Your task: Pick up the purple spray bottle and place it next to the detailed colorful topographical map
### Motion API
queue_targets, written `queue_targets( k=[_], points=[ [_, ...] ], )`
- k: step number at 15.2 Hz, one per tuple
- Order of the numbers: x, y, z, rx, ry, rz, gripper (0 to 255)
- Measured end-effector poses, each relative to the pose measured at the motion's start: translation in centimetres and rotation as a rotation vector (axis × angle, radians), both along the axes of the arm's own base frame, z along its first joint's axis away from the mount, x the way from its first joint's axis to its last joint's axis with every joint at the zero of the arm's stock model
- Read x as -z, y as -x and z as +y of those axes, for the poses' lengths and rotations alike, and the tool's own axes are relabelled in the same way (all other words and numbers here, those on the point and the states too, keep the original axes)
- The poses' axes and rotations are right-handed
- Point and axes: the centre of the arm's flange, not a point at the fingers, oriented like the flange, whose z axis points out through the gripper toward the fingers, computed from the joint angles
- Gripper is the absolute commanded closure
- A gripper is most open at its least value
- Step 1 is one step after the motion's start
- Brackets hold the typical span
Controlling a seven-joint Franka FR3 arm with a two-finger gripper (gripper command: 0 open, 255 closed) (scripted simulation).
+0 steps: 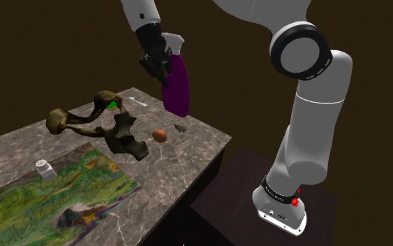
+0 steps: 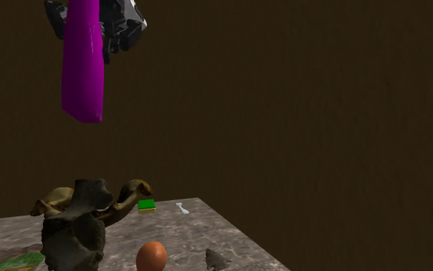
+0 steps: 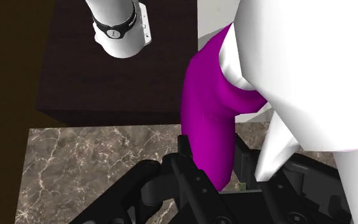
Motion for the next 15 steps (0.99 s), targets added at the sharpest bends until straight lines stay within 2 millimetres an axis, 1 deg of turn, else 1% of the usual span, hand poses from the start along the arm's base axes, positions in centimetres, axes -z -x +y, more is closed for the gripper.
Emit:
queue_targets(
  k=[2,4,5,8,10,13,15],
  points=[
    [-0.4,0.1,2.9,0.000,0.000,0.000,255],
    [0.1,0.6,5.5,0.000,0.000,0.001,255],
    [0.0,0.6,6.5,0.000,0.000,0.000,255],
    [0.0,1.0,10.5,0.000,0.000,0.000,255],
    [0.7,1.0,11.4,0.000,0.000,0.001,255],
    [2.1,0.9,11.8,0.001,0.000,0.001,255],
    [3.1,0.9,11.7,0.001,0.000,0.001,255]
  ],
)
